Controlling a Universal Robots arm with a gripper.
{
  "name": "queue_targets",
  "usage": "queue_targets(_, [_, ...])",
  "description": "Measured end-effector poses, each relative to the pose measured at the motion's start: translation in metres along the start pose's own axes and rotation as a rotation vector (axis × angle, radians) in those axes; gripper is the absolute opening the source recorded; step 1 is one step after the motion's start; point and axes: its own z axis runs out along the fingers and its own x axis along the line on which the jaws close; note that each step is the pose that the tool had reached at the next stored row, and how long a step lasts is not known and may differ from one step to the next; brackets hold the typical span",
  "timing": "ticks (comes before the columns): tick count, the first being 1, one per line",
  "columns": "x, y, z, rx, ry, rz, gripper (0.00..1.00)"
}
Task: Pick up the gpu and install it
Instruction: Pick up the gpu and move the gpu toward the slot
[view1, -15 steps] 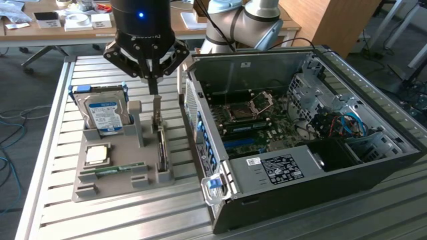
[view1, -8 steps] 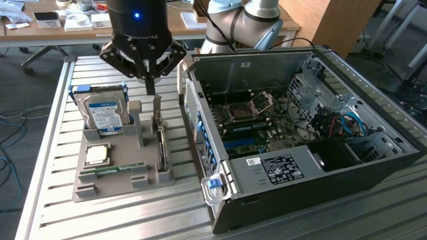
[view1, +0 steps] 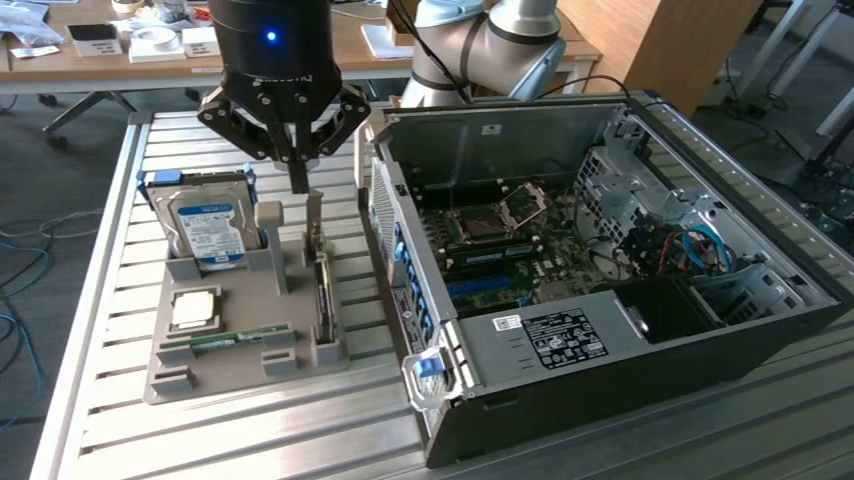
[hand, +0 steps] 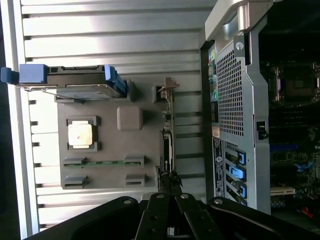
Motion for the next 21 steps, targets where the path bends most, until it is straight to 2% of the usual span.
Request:
queue_targets(13, [0.0,0.0,0.0001,-0.0002,-0.0002,0.0,0.11])
queue_targets(14, [0.0,0.0,0.0001,-0.0001,-0.0001,0.0,0.17])
queue_targets(15, [0.0,0.0,0.0001,-0.0002,-0.0002,0.0,0.17])
queue_targets(17, [0.0,0.0,0.0001,-0.0002,-0.0002,0.0,0.29])
queue_targets(20, [0.0,0.0,0.0001,-0.0001,-0.0002,0.0,0.35])
queue_targets(21, [0.0,0.0,0.0001,-0.0002,-0.0002,0.0,0.42])
